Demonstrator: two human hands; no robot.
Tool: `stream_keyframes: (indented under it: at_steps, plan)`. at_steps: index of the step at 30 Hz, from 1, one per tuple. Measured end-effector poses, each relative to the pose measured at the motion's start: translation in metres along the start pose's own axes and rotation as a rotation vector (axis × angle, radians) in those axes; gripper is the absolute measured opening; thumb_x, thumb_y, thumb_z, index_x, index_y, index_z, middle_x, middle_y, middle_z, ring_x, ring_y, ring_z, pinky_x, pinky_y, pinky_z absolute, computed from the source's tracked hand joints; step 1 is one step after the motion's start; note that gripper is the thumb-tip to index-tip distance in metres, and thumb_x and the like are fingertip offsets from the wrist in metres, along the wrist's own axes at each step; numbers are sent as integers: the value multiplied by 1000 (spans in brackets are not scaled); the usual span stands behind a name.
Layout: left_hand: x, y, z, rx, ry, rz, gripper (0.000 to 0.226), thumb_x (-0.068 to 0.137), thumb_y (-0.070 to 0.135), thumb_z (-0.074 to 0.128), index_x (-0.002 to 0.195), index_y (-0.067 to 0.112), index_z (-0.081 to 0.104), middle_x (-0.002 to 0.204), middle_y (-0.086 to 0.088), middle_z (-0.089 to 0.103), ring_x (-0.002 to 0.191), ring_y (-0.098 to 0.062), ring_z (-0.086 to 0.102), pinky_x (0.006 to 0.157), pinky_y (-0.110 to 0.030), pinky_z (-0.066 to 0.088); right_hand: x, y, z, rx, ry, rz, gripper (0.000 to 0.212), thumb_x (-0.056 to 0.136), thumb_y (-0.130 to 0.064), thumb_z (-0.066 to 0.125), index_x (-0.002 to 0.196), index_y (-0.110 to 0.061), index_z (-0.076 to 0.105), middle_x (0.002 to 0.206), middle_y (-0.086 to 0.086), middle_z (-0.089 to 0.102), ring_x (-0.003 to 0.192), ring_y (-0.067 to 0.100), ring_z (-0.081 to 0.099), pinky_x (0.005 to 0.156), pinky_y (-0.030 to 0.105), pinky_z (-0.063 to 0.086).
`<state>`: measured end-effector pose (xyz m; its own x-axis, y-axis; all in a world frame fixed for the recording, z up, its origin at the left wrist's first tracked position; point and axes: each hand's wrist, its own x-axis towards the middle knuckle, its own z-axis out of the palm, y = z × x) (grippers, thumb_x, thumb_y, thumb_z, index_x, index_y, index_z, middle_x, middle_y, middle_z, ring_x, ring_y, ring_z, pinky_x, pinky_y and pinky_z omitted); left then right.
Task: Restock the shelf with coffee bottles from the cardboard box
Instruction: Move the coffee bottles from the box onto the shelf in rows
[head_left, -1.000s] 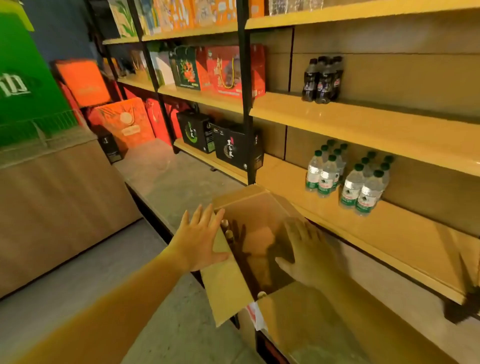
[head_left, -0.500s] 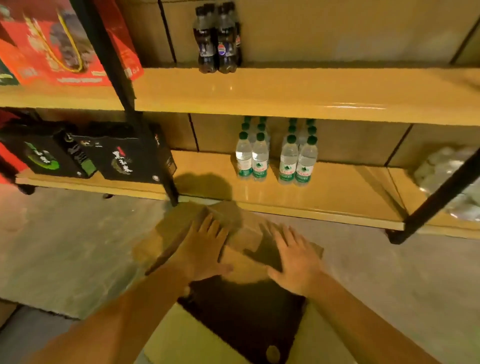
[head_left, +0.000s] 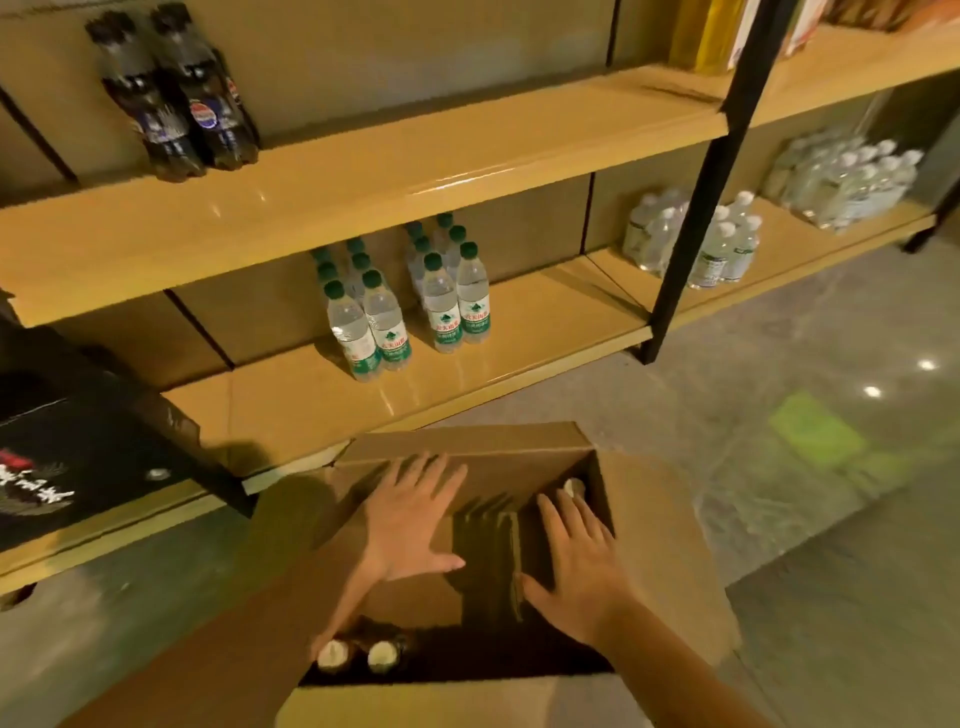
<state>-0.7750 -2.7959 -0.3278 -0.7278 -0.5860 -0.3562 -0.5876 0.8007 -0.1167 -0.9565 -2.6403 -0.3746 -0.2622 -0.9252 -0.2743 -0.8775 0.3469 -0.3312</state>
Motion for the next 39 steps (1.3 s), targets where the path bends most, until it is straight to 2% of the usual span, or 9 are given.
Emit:
stream_keyframes:
  at_steps: [7,11,16,20,24,27,29,34,39]
  plan:
    - [31,-2,-5,74,-17,363,107,89,77,46,162,23,-11,171,-7,-9,157,-29,-8,127,-53,7,-42,-26,13,83,46,303,96,92,-73,36,160,-26,-13,169,2,-12,155,26,-14,117,40,-9]
    - [41,-12,-3,107,-1,519,107,89,77,46,162,24,-10,171,-7,-8,157,-28,-7,127,-52,7,-48,-59,20,145,110,489,96,93,-72,41,160,-27,-12,169,4,-11,155,27,-11,123,45,-2]
    - [63,-22,5,149,14,653,110,85,82,45,162,24,-10,171,-8,-4,158,-28,-3,127,-52,10,-44,-103,28,243,218,715,95,93,-69,44,160,-27,-9,169,3,-8,156,27,-8,126,50,8]
    - [79,-21,16,250,103,715,112,84,86,37,162,20,-9,171,-10,4,158,-28,6,126,-56,9,-35,-133,46,295,249,877,94,94,-68,43,160,-24,-8,170,6,-7,156,30,-7,126,50,8]
    - [78,-6,32,294,217,841,102,93,75,40,163,15,-4,170,-13,6,158,-30,4,127,-54,5,-23,-152,58,287,298,1014,93,97,-64,42,160,-18,-7,169,10,-5,156,31,-5,125,48,7]
    - [86,-1,48,263,145,870,99,97,63,49,162,15,-8,171,-13,2,158,-30,2,128,-46,11,-8,-158,59,360,385,1141,94,98,-59,47,160,-15,-9,169,11,-4,156,31,-4,124,46,7]
    - [98,0,59,183,73,848,101,96,55,57,161,17,-11,171,-12,0,158,-30,4,126,-44,18,6,-159,61,467,429,1246,97,96,-56,52,159,-15,-10,169,11,-3,156,31,1,124,45,12]
    - [126,7,70,-43,-52,828,108,94,42,68,161,20,-14,171,-6,-4,157,-26,7,122,-43,27,32,-150,71,1113,701,1553,108,90,-46,68,160,-19,-9,168,8,9,153,30,19,122,46,29]
    - [155,21,82,-286,-157,738,114,93,42,70,159,22,-20,171,-6,1,156,-28,16,122,-47,27,45,-130,80,1417,989,1738,98,91,-41,70,160,-19,3,163,7,30,150,31,29,120,48,29]
